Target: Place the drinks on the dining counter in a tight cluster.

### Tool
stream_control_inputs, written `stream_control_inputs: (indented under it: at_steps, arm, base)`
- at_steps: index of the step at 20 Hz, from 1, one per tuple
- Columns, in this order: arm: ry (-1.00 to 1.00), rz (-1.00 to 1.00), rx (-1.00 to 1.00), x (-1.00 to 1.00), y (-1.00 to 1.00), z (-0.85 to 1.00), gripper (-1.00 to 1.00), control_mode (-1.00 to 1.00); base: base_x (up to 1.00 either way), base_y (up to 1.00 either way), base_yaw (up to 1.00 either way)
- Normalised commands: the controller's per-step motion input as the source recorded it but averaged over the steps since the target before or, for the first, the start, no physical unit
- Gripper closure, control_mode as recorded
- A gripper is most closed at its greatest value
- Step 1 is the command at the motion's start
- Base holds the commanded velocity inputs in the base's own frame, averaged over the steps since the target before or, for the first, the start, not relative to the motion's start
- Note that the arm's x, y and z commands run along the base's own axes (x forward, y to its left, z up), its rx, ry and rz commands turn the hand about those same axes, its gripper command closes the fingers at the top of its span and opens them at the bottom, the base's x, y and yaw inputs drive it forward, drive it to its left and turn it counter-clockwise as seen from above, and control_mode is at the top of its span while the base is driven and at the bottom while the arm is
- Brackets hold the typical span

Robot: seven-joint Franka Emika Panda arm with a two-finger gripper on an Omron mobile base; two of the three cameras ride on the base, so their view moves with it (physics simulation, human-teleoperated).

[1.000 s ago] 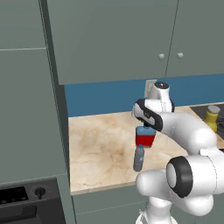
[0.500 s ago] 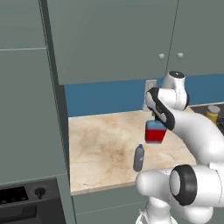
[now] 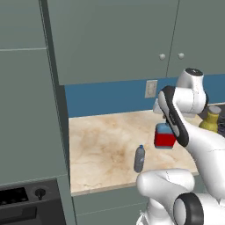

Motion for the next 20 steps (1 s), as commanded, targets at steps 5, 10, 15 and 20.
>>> stream_control_inputs:
  at_steps: [5, 10, 15, 20]
  arm:
    - [0.00, 0.00, 0.00, -0.35, 0.00, 0.16, 1.00, -1.00]
    - [0.00, 0.00, 0.00, -0.32, 0.00, 0.23, 1.00, -1.00]
    - [0.00, 0.00, 0.00, -0.38, 0.00, 0.28, 1.00, -1.00]
    - [0.00, 0.00, 0.00, -0.30, 0.00, 0.07, 1.00, -1.00]
  base:
    - [0.00, 0.00, 0.00]
    - [0.00, 0.00, 0.00]
    - [0.00, 0.00, 0.00]
    - [0.00, 0.00, 0.00]
